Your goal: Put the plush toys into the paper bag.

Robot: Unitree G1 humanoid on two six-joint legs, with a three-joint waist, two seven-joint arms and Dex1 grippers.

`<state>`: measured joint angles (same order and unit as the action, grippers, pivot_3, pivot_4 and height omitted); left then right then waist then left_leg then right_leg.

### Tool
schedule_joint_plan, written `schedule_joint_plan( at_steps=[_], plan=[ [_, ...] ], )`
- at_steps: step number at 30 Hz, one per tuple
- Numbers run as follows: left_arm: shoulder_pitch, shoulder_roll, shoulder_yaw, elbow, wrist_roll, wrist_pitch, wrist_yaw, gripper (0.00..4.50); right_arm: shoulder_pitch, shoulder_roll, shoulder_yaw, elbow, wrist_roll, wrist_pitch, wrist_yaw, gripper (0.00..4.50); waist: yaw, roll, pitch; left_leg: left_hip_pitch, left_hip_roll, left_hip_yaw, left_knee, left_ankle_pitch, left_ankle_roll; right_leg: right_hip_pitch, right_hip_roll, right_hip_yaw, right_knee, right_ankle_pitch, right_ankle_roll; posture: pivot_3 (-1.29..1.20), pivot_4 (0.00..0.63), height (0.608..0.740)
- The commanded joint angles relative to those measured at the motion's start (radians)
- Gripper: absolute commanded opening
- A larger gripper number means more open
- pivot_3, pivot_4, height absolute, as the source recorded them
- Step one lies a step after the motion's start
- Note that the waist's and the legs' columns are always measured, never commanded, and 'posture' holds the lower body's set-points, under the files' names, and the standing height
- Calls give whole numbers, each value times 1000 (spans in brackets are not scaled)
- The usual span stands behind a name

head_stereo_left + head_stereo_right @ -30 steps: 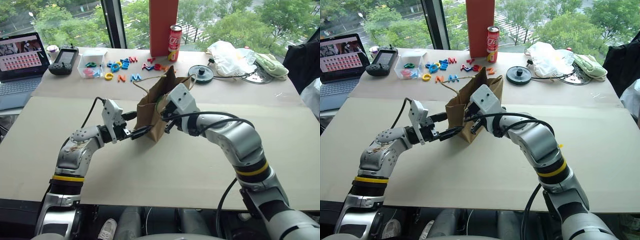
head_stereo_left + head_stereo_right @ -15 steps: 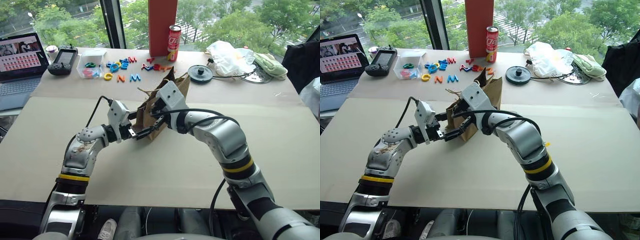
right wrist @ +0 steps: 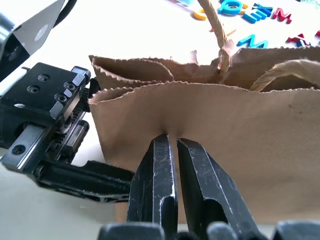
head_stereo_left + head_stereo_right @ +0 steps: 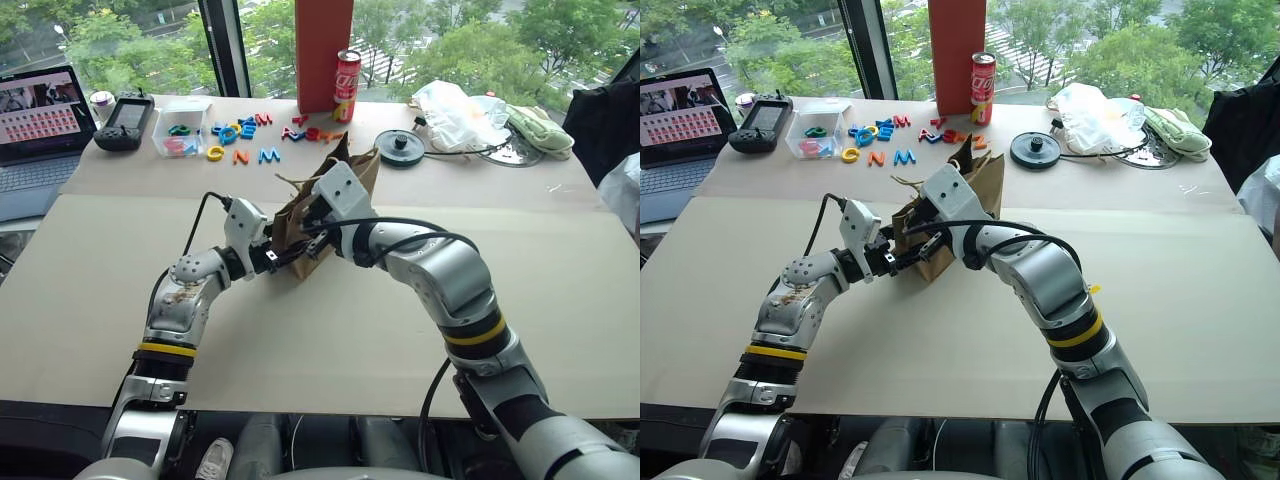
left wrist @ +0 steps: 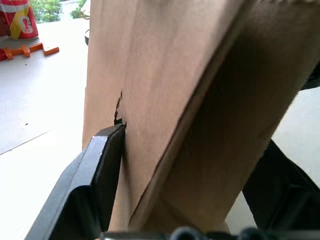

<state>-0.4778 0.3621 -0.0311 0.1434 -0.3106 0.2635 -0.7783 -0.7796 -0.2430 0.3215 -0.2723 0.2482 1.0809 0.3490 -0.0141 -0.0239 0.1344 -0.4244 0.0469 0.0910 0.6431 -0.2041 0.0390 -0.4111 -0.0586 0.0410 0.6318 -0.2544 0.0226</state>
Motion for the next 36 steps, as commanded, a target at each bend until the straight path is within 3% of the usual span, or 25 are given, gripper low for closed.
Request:
schedule_joint_plan(
  at_steps=[1, 5, 6, 16, 20, 26, 31, 36],
  plan=[
    [-18, -16, 15, -6, 11, -50, 22, 1707, -15, 7, -19, -41, -6, 4, -4, 372, 1, 0, 0, 0, 0, 0, 0, 0, 0, 0, 0, 0, 0, 0, 0, 0, 150, 739],
    [-17, -23, 12, 3, 22, -71, 32, 167, -14, 1, -22, -46, -5, 12, -4, 372, 1, 0, 0, 0, 0, 0, 0, 0, 0, 0, 0, 0, 0, 0, 0, 0, 150, 739],
    [-18, -25, 11, 5, 23, -76, 34, 26, -13, -1, -23, -47, -5, 15, -4, 372, 1, 0, 0, 0, 0, 0, 0, 0, 0, 0, 0, 0, 0, 0, 0, 0, 150, 739],
    [-33, -47, 17, 39, 35, -114, 52, 26, 48, -88, -56, -141, 17, 64, 29, 372, 1, 0, 0, 0, 0, 0, 0, 0, 0, 0, 0, 0, 0, 0, 0, 0, 150, 739],
    [-43, -55, 24, 52, 25, -128, 44, 26, 89, -135, -133, -180, 41, 45, 56, 372, 2, 0, 0, 0, 0, 0, 0, 0, 0, 0, 0, 0, 0, 0, 0, 0, 150, 739],
    [-44, -37, 51, 33, -8, -120, 11, 26, 203, -357, -322, -227, 117, -70, 249, 372, 9, 0, 0, -1, -1, -1, 0, 0, 0, 1, -1, -1, -2, 0, 0, 0, 150, 739],
    [-42, 67, 86, -24, -100, -58, -146, 26, 228, -517, -457, -191, 201, -112, 399, 372, -1, 0, 0, 0, 0, -1, 0, 0, 0, 1, 0, 0, -3, 0, 0, 0, 150, 739],
    [-41, 274, 82, -106, -188, 17, -415, 26, 199, -612, -556, -113, 283, -166, 521, 372, -7, 0, 0, 2, 2, 0, 0, 0, 0, 1, 3, 0, -2, 0, -1, 0, 150, 739]
  ],
)
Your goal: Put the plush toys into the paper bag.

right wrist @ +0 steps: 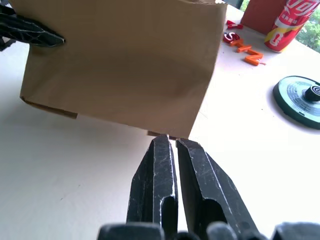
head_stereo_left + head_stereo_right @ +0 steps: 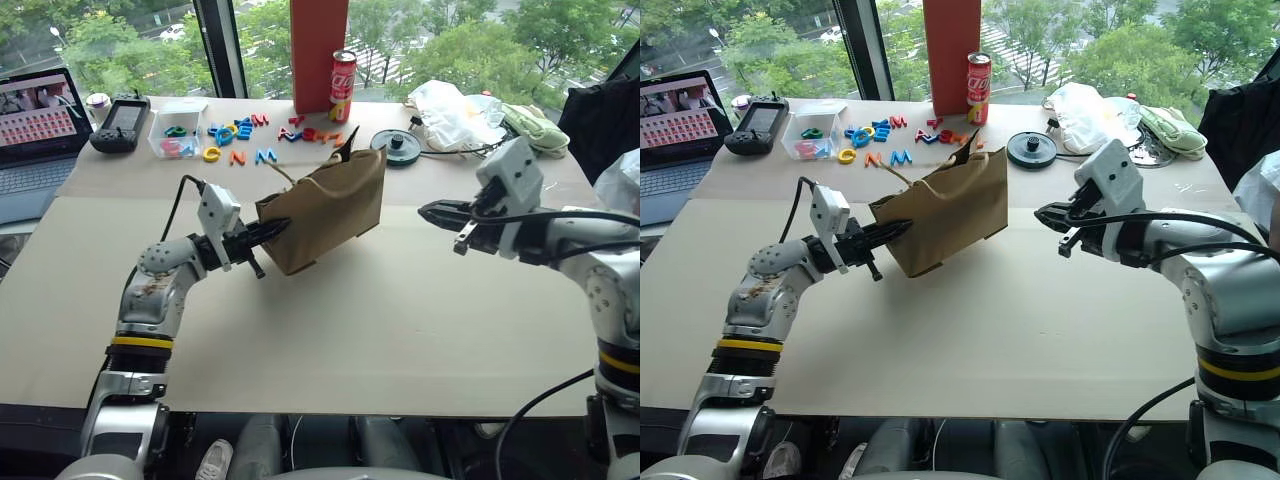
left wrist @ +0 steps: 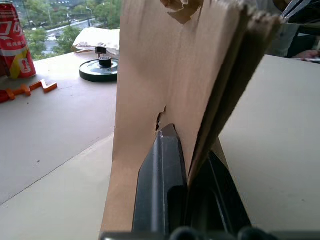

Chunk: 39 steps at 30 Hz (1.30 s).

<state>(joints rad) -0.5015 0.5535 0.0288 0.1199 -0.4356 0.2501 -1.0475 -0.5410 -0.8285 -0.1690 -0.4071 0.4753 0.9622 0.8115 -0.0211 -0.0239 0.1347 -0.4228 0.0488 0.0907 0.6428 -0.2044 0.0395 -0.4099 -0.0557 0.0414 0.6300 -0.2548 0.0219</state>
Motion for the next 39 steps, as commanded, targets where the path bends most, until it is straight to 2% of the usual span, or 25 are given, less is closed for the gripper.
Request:
schedule_joint_plan(
  at_steps=[1, 5, 8, 19, 29, 32, 34, 35, 39],
  plan=[
    [-16, 112, 19, -100, -81, 46, -187, 26, -44, -35, -73, 36, 68, -59, 76, 372, 1, 0, 0, 0, 0, 0, 0, 0, 0, 0, 0, 0, 0, 0, 0, 0, 150, 739],
    [-11, 191, -1, -124, -111, 67, -317, 26, -51, -61, -91, 94, 110, -98, 150, 372, 8, 0, 0, 0, 0, 1, 0, 0, 0, 1, -1, 0, 0, 0, 0, 0, 150, 739],
    [-8, 207, -13, -101, -103, 51, -380, 26, -55, -69, -89, 137, 132, -115, 177, 372, 14, 0, 0, 0, -1, 1, 0, 0, 0, 1, -2, 0, -1, 0, 0, 0, 150, 739],
    [-9, 130, -89, -11, -21, -89, -451, 26, -13, -130, -70, 127, 215, -116, 315, 372, 18, 0, 0, -1, -1, 2, 0, 0, 0, 0, -2, 0, 0, 0, 0, 0, 150, 739],
    [-7, 108, -132, 91, 51, -185, -472, 26, 18, -152, -28, 124, 182, -155, 321, 372, 19, 0, 0, 0, -1, 1, 1, 0, 0, 1, -2, 0, 0, 0, 0, 0, 150, 739],
    [-9, 107, -126, 99, 46, -176, -474, 810, 17, -151, -24, 127, 178, -159, 314, 372, 20, 0, 0, 0, -1, 1, 1, 0, 0, 0, -2, 0, 0, 0, 0, 0, 150, 739],
    [-13, 109, -123, 105, 55, -184, -469, 1461, 26, -148, -19, 123, 168, -166, 308, 372, 20, 0, 0, 0, -1, 1, 1, 0, 0, 0, -2, 0, 0, 0, 0, 0, 150, 739],
    [-14, 109, -122, 107, 58, -187, -467, 1924, 31, -148, -16, 120, 163, -170, 305, 372, 21, 0, 0, 0, -1, 1, 1, 0, 0, 0, -2, 0, 0, 0, 0, 0, 150, 739],
    [-13, 120, -108, 89, 44, -160, -465, 3073, 38, -144, -9, 123, 155, -178, 291, 372, 21, 0, 0, 0, -1, 1, 1, 0, 0, 0, -2, 0, 0, 0, 0, 0, 150, 739]
  ],
)
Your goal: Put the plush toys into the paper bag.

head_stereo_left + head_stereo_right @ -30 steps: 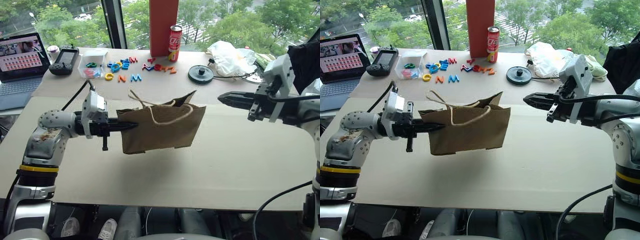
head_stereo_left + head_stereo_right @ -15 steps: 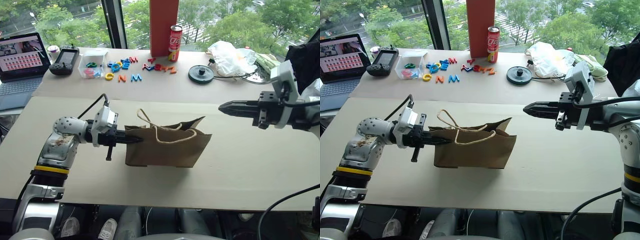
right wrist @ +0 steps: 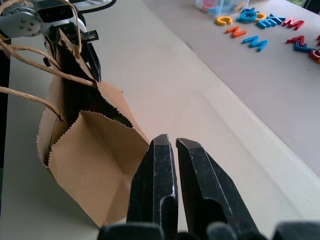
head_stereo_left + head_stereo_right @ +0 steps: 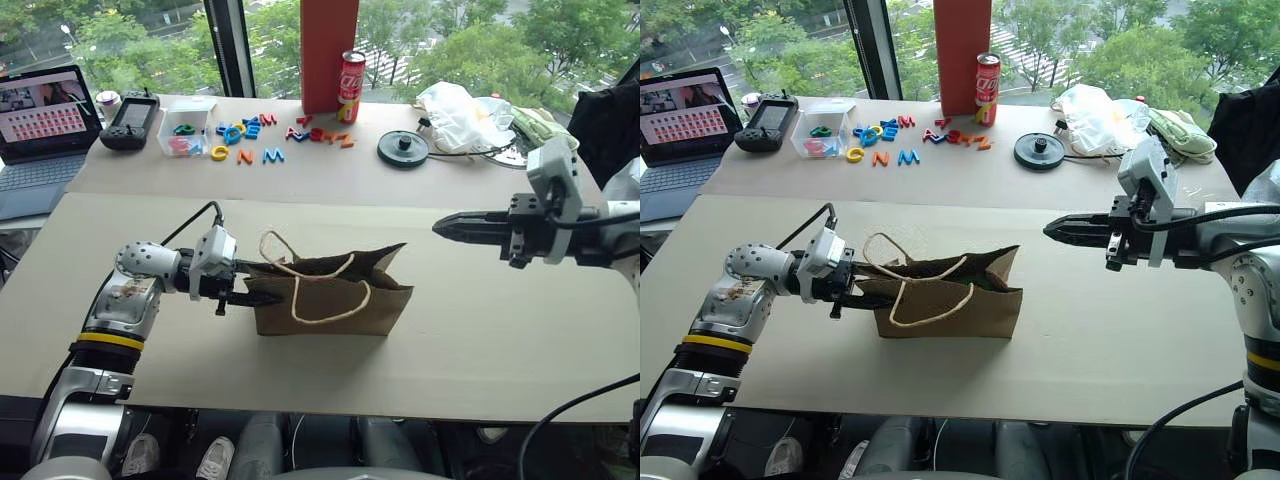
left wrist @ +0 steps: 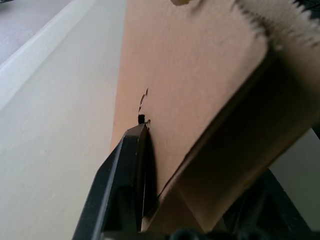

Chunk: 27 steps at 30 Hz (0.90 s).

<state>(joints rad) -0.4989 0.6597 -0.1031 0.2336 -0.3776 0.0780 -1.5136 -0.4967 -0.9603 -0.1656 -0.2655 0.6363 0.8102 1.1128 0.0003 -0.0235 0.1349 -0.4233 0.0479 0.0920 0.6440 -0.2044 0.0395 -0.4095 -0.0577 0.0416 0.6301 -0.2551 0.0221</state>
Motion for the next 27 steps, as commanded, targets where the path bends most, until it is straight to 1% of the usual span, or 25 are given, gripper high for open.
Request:
schedule_joint_plan(
  at_steps=[1, 4, 9, 14, 17, 20, 22, 27],
  plan=[
    [-15, 19, 27, -31, -17, 19, 0, 3503, -6, -12, -11, -20, -6, -28, -12, 372, 0, 0, 0, 0, 0, 0, 0, 0, 0, 0, 0, 0, 0, 0, 0, 0, 150, 739],
    [-14, 37, 35, -56, -27, 58, 5, 4408, -2, -12, -12, -26, -2, -28, -12, 372, -1, 0, 0, 0, 0, 0, 0, 0, 0, 0, 0, 0, 0, 0, 0, 0, 150, 739],
    [-26, 112, 78, -163, -97, 223, 17, 4408, 11, -21, -13, -35, -5, -32, -5, 372, -2, 0, 0, 0, 0, 0, 0, 0, 0, 0, 0, 0, 0, 0, 0, 0, 150, 739],
    [-54, 259, 188, -309, -267, 504, 27, 4408, 14, -41, -22, -77, 13, -18, 3, 372, -5, 0, 0, 0, 1, 0, 0, 0, 0, -1, 1, 0, 1, 0, 0, 0, 150, 739],
    [-69, 312, 219, -328, -312, 583, 30, 4408, 13, -48, -32, -91, 34, -9, 6, 372, -6, 0, 0, 0, 1, 0, 0, 0, 0, 0, 1, 0, 1, 0, 0, 0, 150, 739],
    [-89, 383, 242, -310, -321, 615, 0, 4408, 5, -45, -43, -99, 60, -8, 8, 372, -7, 0, 0, 1, 1, 0, 0, 0, 0, 0, 1, 0, 1, 0, 0, 0, 150, 739],
    [-117, 396, 261, -291, -346, 651, 10, 4408, -4, -34, -56, -105, 95, 3, 11, 372, -7, 0, 0, 1, 1, 0, 0, 0, 0, 0, 1, 0, 1, 0, 0, 0, 150, 739],
    [-139, 390, 291, -295, -396, 710, 35, 4408, -3, -39, -59, -106, 132, -5, 20, 372, -5, 0, 0, 1, 1, 0, 0, 0, 0, 0, 1, 0, 1, 0, 0, 0, 150, 739]
  ],
)
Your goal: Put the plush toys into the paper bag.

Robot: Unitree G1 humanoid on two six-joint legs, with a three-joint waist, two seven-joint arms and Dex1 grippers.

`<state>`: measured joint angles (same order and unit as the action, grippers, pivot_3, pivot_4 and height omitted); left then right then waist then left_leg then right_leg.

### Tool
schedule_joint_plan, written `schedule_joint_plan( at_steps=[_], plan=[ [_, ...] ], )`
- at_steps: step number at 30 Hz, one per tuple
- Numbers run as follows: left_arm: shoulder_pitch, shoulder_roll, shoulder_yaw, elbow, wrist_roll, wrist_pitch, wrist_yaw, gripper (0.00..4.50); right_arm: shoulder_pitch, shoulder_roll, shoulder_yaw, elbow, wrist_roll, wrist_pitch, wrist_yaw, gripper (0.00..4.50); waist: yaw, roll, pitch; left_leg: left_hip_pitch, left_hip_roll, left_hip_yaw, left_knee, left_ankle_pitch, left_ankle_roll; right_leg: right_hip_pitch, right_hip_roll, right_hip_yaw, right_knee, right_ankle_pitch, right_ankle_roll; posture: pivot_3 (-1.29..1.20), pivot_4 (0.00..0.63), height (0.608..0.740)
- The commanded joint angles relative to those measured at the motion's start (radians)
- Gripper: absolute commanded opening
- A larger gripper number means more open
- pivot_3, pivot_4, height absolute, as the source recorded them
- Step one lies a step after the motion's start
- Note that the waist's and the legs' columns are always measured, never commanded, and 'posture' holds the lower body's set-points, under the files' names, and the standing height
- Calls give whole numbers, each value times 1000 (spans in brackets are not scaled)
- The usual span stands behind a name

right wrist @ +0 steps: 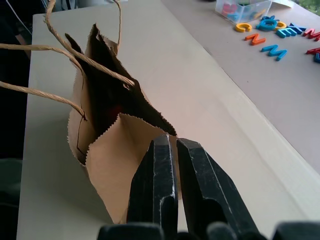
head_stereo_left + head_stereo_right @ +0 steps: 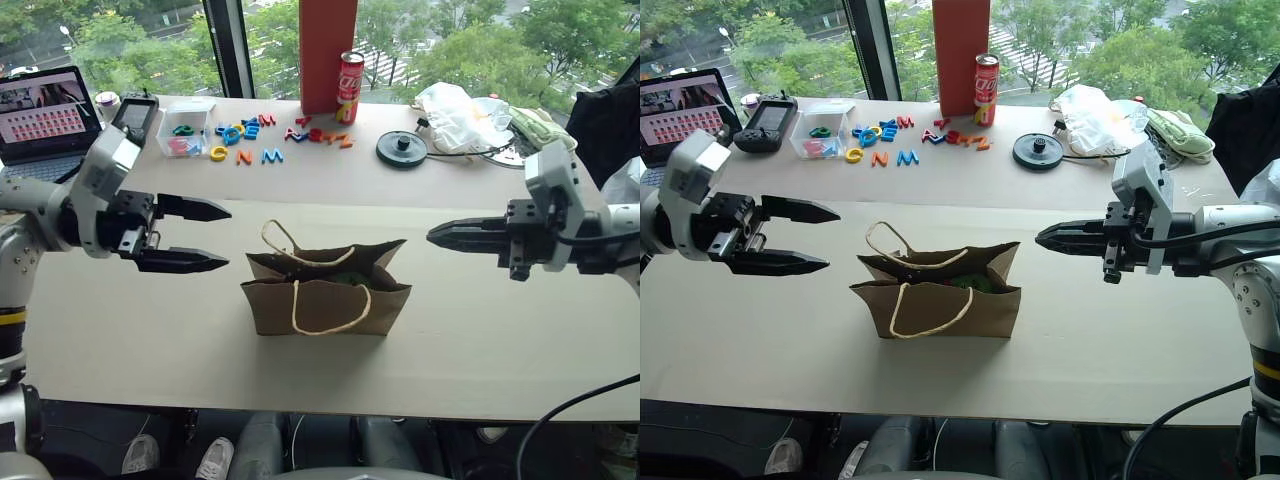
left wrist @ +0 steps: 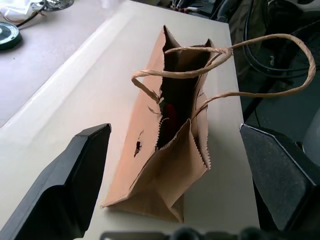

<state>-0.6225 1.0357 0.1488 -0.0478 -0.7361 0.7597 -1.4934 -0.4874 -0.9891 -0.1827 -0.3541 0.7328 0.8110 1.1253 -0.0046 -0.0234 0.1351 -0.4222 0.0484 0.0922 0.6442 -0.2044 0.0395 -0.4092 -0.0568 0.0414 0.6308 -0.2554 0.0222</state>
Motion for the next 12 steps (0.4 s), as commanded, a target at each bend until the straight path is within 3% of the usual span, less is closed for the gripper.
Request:
schedule_joint_plan(
  at_steps=[1, 12],
  plan=[
    [-15, 11, 42, -16, -40, 31, 19, 4408, -14, -10, -42, -15, 38, -6, 7, 372, 0, 0, 0, 0, 0, 0, 0, 0, 0, 0, 0, 0, 0, 0, 0, 0, 150, 739],
    [9, -5, 47, -39, -49, 18, 36, 4408, -16, -16, -23, -4, 36, -17, 6, 372, 2, 0, 0, 0, 0, 1, 0, 0, 0, 0, 0, 0, 0, 0, 0, 0, 150, 739]
  ],
)
